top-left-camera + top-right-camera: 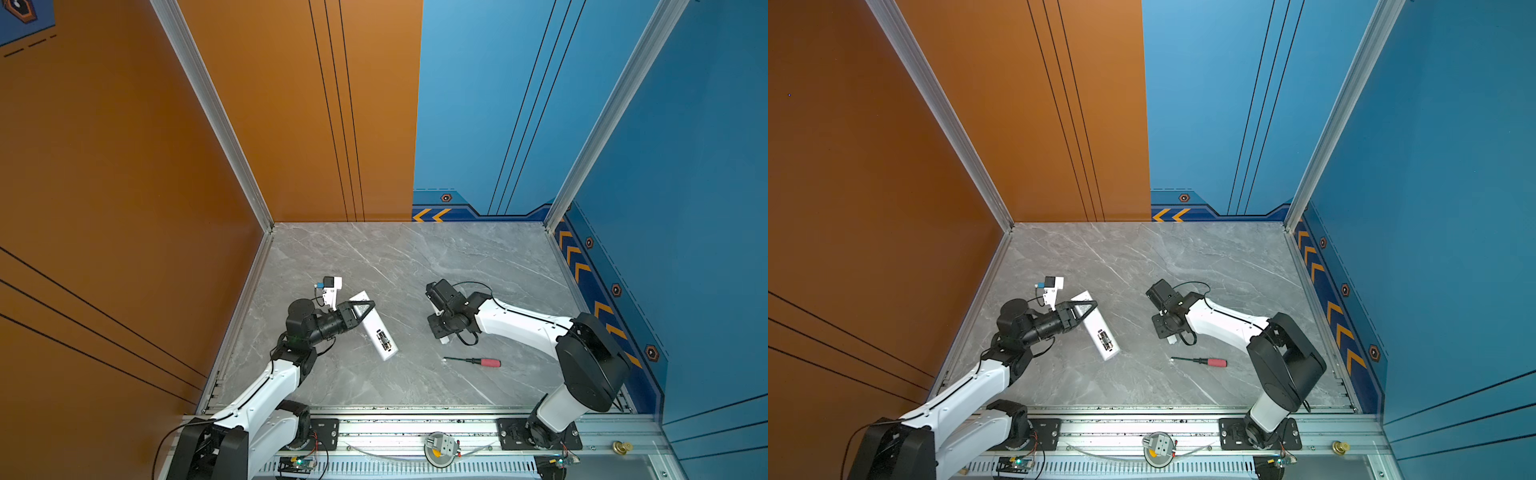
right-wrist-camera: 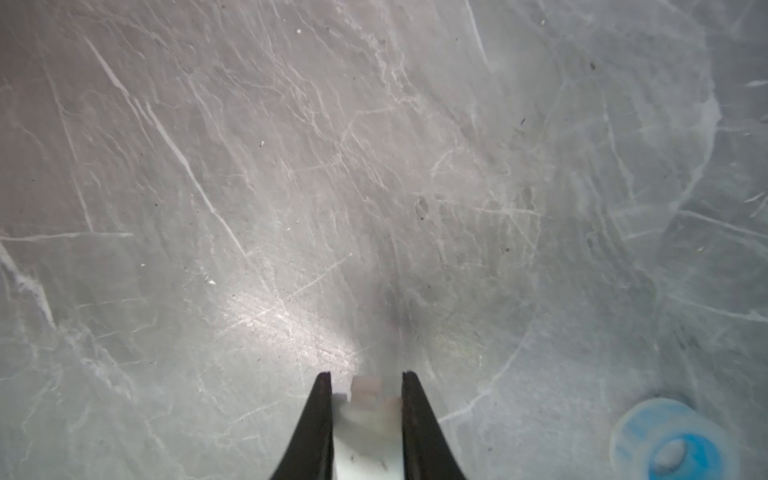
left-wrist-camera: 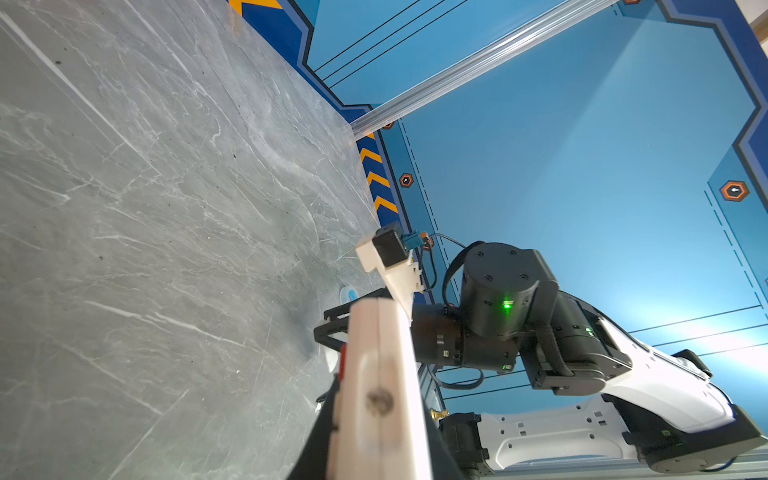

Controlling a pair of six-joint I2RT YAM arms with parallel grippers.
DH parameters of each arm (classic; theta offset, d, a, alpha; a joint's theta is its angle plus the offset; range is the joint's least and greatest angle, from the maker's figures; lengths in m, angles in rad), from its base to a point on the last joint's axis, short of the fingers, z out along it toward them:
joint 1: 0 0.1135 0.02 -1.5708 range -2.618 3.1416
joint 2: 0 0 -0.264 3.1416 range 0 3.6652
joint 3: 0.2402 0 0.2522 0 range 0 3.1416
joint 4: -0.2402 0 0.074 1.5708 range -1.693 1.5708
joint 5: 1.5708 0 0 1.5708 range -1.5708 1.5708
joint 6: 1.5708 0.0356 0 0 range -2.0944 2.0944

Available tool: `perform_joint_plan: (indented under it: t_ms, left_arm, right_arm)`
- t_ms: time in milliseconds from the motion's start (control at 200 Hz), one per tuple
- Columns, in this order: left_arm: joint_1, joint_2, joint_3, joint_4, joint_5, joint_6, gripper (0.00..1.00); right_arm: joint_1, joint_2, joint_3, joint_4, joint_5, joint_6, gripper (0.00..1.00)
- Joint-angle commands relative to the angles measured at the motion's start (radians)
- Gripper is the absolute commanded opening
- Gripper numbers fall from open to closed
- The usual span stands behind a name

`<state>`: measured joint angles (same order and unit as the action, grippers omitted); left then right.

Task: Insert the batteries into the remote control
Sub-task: 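Lower the right gripper and close it on the white battery cover, then lift the battery cover with the right gripper toward the held remote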

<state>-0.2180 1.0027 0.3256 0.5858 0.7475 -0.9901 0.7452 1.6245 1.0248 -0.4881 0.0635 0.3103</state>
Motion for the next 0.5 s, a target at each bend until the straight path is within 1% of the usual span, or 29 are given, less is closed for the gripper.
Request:
perform_joint_plan:
  t_ms: [0,350,496]
  left_arm:
    - [-0.013,0.031,0.019,0.019,-0.033,0.040,0.00]
    - [-0.061,0.091,0.055,0.019,-0.114,0.056,0.00]
    - [-0.083,0.099,0.065,0.019,-0.149,0.058,0.00]
  right_arm:
    - [-0.001,-0.038,-0.028,0.045,0.005,-0.022,0.20]
    - [0.008,-0.196,-0.108,0.151,-0.008,0.015,0.20]
    - [0.023,-0.244,-0.122,0.205,-0.040,0.028,0.20]
